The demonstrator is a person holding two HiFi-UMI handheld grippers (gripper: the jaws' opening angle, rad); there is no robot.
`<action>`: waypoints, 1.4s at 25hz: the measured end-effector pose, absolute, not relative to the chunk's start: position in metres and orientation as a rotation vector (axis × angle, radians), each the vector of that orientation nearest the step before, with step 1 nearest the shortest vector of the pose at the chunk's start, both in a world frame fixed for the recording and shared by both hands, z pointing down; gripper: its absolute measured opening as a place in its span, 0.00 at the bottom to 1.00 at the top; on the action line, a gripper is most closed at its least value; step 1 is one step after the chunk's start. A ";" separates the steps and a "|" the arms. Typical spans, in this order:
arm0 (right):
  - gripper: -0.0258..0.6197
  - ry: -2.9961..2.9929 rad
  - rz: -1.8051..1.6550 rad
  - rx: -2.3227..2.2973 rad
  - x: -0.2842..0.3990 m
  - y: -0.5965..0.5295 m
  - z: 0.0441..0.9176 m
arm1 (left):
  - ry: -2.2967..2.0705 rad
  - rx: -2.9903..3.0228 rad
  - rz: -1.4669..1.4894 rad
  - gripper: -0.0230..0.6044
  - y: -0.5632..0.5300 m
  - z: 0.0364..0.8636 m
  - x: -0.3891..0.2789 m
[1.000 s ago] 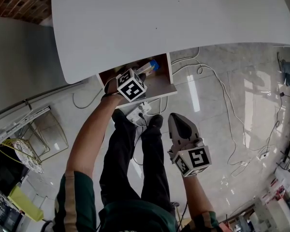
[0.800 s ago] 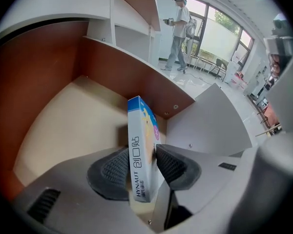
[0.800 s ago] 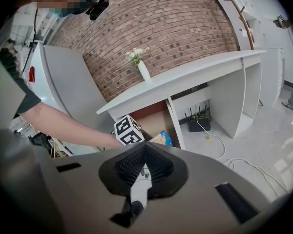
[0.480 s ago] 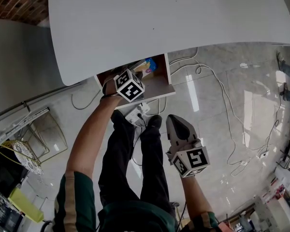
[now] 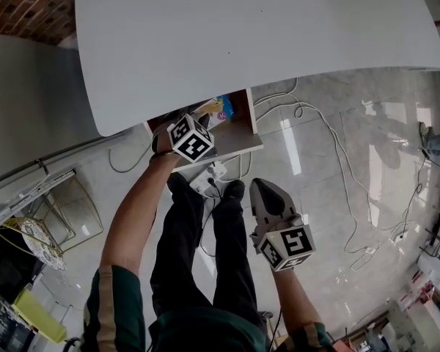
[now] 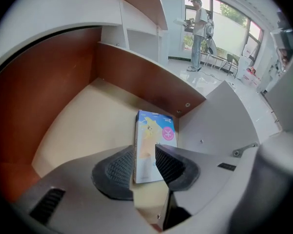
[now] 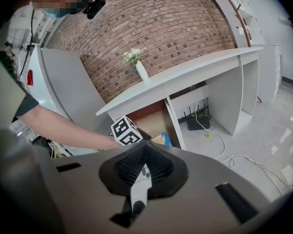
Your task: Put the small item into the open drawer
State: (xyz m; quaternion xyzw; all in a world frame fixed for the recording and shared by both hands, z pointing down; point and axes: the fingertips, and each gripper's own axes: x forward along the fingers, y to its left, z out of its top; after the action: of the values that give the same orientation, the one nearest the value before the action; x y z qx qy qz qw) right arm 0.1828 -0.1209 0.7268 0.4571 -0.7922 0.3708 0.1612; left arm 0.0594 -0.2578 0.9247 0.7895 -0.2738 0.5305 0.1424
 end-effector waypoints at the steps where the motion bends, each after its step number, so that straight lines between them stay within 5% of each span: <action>1: 0.08 -2.261 1.057 1.307 0.182 -0.122 0.726 | -0.794 2.292 1.530 0.25 -0.258 0.921 0.060; 8: 0.08 -2.268 1.033 1.302 0.178 -0.126 0.714 | -0.800 2.383 1.483 0.08 -0.252 0.884 0.072; 35: 0.08 -2.352 0.901 1.291 0.165 -0.143 0.602 | -0.967 2.392 1.204 0.06 -0.198 0.673 0.058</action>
State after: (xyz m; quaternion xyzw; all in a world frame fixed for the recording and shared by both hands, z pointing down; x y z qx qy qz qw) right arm 0.1652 -0.1429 0.6015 0.4505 -0.8210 0.3145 0.1550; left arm 0.0580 -0.1977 0.6734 0.8310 -0.3360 0.4184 0.1468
